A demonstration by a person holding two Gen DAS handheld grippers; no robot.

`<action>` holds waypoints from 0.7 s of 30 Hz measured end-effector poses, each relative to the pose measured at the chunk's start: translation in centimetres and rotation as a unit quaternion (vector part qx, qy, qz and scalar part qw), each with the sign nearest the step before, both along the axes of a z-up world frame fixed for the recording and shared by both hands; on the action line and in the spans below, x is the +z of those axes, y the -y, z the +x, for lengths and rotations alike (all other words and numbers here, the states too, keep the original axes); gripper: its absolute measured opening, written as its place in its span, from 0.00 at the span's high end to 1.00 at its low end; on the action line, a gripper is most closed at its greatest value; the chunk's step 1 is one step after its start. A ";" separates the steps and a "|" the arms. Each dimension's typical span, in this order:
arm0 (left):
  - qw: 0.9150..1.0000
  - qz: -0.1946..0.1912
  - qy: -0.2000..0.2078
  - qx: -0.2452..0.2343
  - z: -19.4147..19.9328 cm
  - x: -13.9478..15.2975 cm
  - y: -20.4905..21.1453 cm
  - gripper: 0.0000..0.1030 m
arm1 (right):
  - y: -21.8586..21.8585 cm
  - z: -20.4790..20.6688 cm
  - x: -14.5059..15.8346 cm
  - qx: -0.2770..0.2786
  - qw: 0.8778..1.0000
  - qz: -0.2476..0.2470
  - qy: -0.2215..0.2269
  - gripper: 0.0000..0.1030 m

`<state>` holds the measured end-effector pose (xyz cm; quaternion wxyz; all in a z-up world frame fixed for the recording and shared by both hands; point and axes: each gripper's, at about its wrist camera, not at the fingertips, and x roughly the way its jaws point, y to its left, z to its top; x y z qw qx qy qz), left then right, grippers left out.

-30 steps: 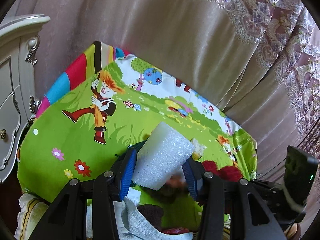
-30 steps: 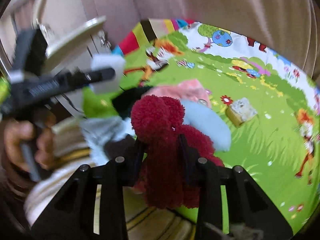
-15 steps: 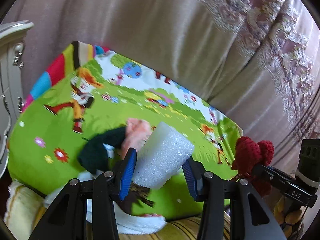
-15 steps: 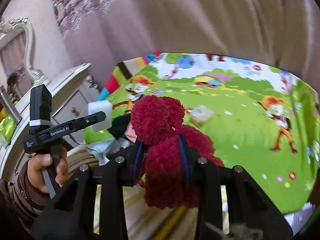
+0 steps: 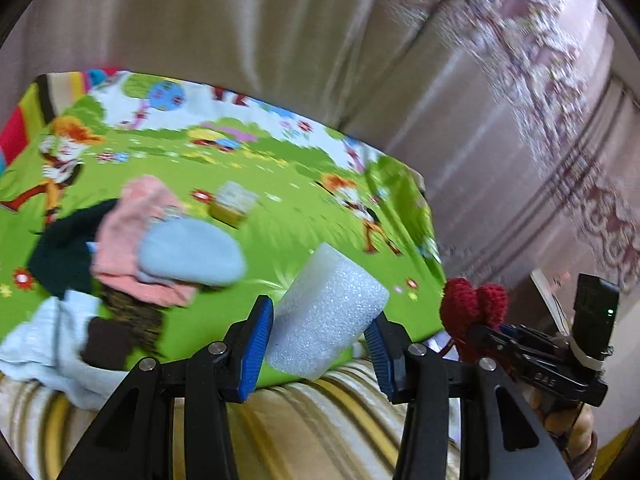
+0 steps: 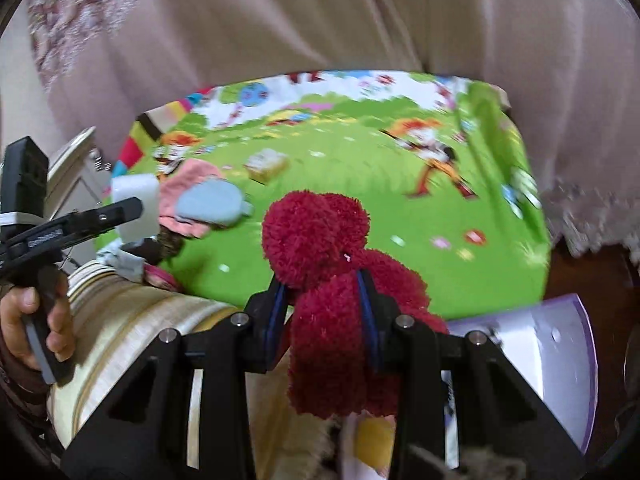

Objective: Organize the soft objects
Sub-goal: 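Carry the foam block and red knit over the box and open both tools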

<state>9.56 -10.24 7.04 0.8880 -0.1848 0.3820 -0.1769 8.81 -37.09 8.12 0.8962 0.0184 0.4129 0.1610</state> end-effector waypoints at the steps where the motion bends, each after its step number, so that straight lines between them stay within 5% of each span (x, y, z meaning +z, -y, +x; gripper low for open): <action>1: 1.000 0.000 -0.004 -0.011 0.0 0.0 1.0 0.54 | 0.8 -0.3 -0.3 -0.010 1.000 -0.002 -0.003 0.63; 21: 0.974 0.048 -0.053 -0.215 -2.5 -1.8 19.5 0.54 | 12.1 -5.0 -3.6 -0.158 0.986 -0.047 -0.033 0.60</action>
